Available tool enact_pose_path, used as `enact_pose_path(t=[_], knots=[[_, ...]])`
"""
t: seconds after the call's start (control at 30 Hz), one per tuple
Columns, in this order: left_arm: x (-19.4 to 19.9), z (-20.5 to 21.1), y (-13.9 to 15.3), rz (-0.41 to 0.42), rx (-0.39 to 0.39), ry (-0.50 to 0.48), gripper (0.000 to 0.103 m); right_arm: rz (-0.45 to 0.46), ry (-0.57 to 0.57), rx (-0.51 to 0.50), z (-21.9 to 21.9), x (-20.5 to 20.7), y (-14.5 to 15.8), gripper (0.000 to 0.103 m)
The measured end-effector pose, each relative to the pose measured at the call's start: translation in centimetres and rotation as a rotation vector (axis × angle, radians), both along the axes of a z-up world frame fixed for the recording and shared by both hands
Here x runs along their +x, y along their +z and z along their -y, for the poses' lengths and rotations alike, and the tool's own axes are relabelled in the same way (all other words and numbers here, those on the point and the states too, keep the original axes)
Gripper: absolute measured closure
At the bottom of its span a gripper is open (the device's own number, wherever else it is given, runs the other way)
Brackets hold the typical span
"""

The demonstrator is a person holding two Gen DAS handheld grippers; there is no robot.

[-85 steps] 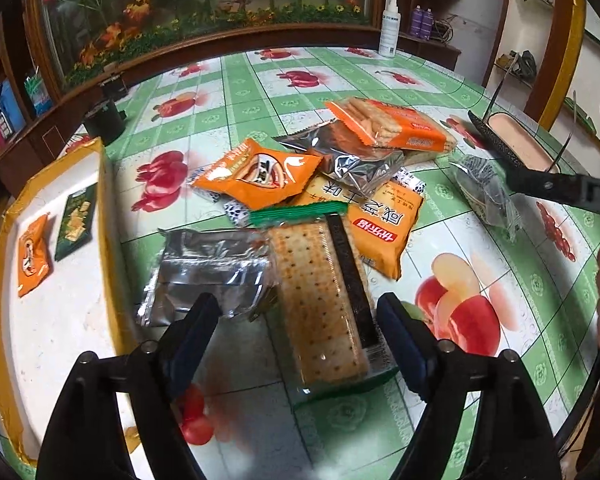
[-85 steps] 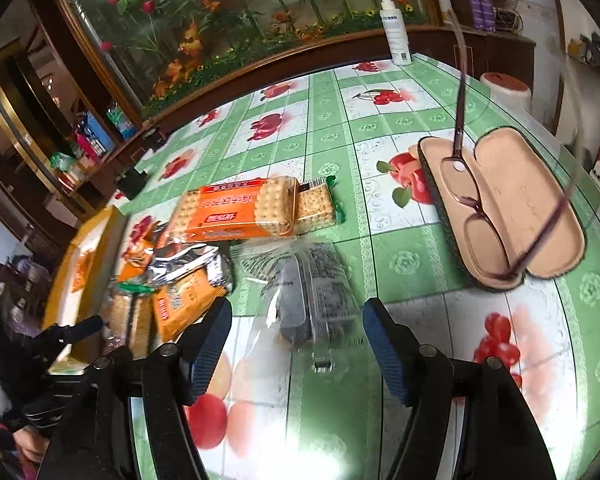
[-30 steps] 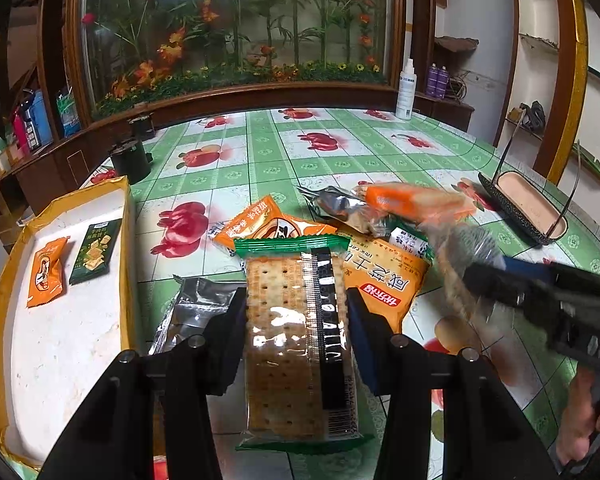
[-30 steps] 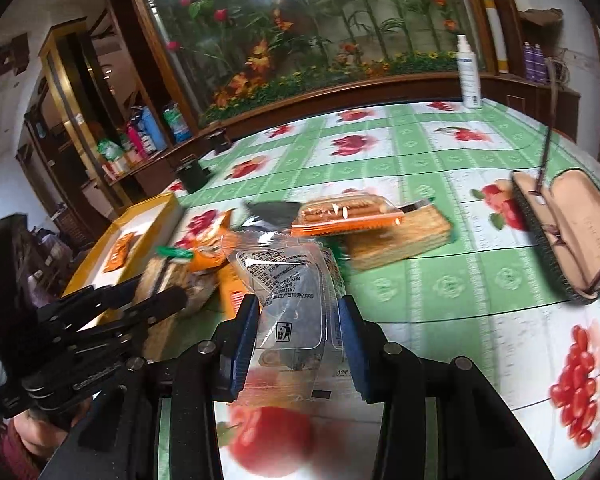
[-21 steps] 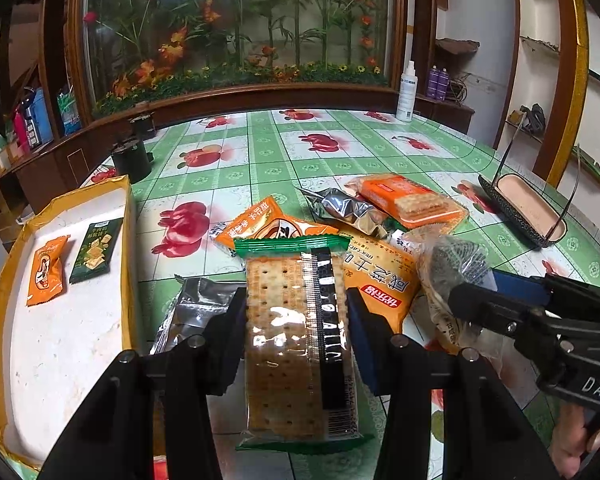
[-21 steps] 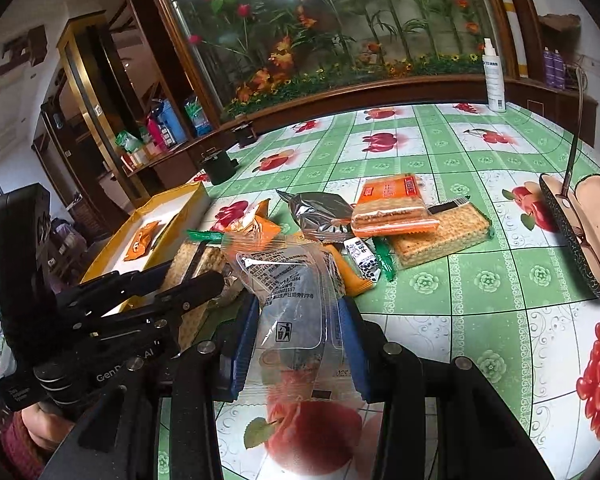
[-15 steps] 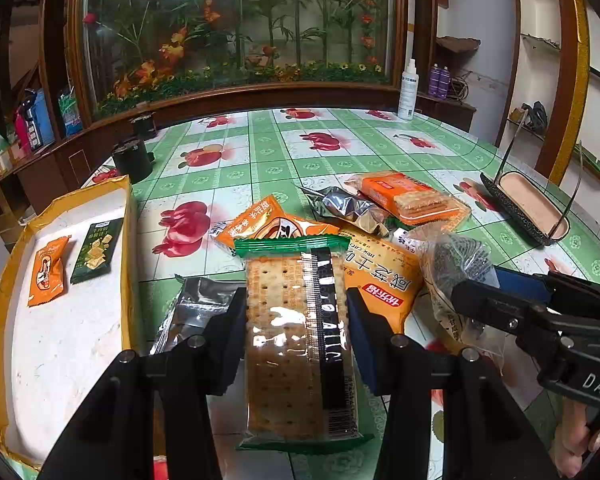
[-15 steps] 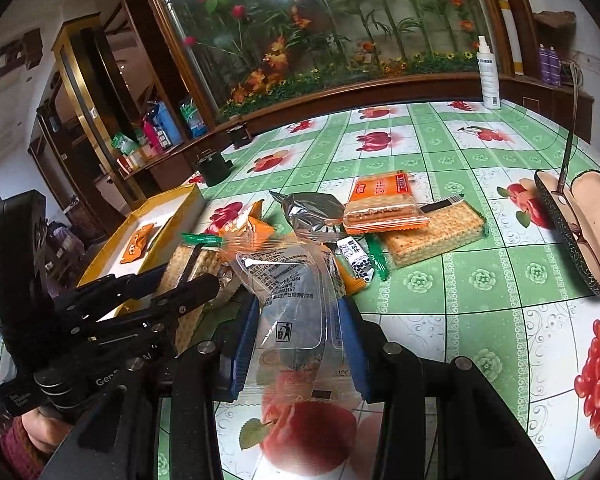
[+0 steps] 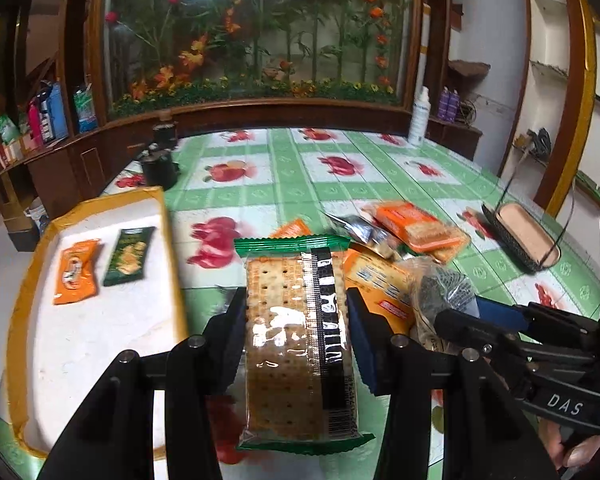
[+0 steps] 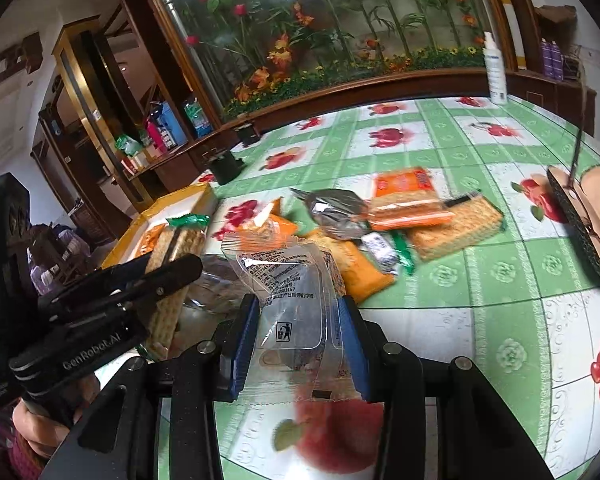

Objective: Organize snacks
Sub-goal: 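Carry the cracker pack and clear bag over the white tray with both grippers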

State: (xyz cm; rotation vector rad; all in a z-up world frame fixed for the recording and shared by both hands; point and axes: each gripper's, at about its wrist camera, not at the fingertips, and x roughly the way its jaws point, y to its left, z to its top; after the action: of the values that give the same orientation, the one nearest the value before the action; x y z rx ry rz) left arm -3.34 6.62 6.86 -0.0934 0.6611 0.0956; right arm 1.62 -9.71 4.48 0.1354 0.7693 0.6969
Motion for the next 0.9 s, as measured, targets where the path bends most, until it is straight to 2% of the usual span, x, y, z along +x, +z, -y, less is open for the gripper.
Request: enact_pose_path(t=[0.2, 0.37, 0.63, 0.9], knots=[[-1.7, -4.0, 1.3, 0.034, -0.033, 0.084, 0.057, 0.036, 0.051, -0.011, -3.5, -1.2, 2.2, 0.059], [-2.9, -8.0, 1.2, 0.036, -0.062, 0.171, 0.057, 0.021, 0.106, 0.006, -7.3, -1.3, 3.0, 0.059], [-4.4, -13.5, -0.4, -0.009, -0.099, 0.295, 0.057, -0.003, 0.201, 0.004, -12.6, -2.9, 2.8, 0.058], [-4.7, -15.8, -1.4, -0.057, -0.132, 0.328, 0.057, 0.000, 0.241, -0.002, -16.7, -2.8, 3.3, 0.058]])
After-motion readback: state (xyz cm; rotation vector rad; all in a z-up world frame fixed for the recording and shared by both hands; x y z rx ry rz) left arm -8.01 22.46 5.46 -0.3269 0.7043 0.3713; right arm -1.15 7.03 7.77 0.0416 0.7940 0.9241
